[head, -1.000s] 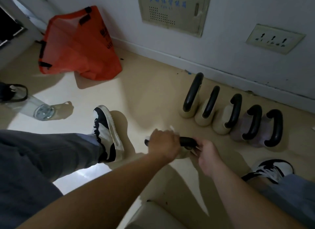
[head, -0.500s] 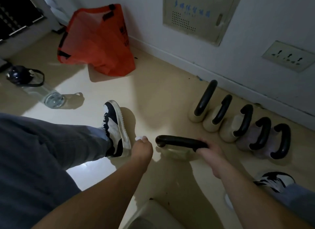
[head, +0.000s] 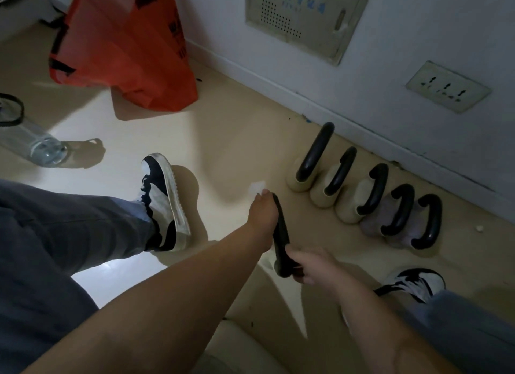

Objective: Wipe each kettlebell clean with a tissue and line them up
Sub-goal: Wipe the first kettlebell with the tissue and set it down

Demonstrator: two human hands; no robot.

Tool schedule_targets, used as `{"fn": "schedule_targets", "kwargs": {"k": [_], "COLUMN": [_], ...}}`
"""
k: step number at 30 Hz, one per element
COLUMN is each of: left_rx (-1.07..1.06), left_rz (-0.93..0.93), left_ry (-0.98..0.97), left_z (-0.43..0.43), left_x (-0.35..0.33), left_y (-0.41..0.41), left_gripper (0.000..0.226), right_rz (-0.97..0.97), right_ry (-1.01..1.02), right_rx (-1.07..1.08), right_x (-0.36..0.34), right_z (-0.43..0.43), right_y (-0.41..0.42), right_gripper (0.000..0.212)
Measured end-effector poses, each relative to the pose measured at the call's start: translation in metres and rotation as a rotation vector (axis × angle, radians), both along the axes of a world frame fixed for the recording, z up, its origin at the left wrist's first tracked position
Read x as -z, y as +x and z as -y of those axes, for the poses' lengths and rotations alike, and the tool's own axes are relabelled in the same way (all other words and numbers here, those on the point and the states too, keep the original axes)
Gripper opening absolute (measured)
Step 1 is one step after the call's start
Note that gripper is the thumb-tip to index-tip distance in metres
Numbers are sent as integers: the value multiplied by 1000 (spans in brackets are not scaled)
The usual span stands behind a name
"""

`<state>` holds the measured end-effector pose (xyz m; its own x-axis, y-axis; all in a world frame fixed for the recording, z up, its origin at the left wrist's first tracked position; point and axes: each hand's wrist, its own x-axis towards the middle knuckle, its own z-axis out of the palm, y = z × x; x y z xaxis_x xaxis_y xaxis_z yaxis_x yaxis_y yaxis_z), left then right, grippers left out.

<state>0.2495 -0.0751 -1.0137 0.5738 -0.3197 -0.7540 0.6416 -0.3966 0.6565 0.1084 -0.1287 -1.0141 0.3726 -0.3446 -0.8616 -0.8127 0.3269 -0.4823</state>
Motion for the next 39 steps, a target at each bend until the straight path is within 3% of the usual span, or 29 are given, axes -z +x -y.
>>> {"fn": "schedule_targets", "kwargs": {"k": [4,8,11,14,19,22,25,31,33,36,39], "left_rx": [143,386,511,480,107,240,416,192,276,425,255], "left_rz": [114,262,336,288,-99,18,191,125,156,178,121], "left_ry": [39,90,128,155,-8,-32,109,-4,-32,93,81], "left_z": [-11,-64,-101,-106,-58,-61,-102,-63,-73,-102,-73], "left_x": [-9,-2,11,12,0,-9,10,-13,-19,0,-5], "left_y": [-29,-44,-50,-59,-47,-37,-61,-46,-40,-61,-61], "left_gripper": [54,55,57,54,42,44,53,44,44,51,48], "right_rz": [39,88,43,48,50,64,103,149,151,135,135], "right_ry": [-2,-141,-196,-205,-196,-171,-91,-54,-38,-4,-7], "right_rx": [-11,-64,-70,-62,-4,35,133,186,227,213,200], "right_x": [0,-5,-3,-1,-2,-5,-6,-12,-14,-16,-12], "right_z": [-13,-22,-17,-10,-10,-10,-12,-12,-12,-14,-10], "right_y": [10,11,7,8,13,13,12,28,29,27,28], "right_gripper": [38,45,95,116,117,115,112,81,82,90,86]}}
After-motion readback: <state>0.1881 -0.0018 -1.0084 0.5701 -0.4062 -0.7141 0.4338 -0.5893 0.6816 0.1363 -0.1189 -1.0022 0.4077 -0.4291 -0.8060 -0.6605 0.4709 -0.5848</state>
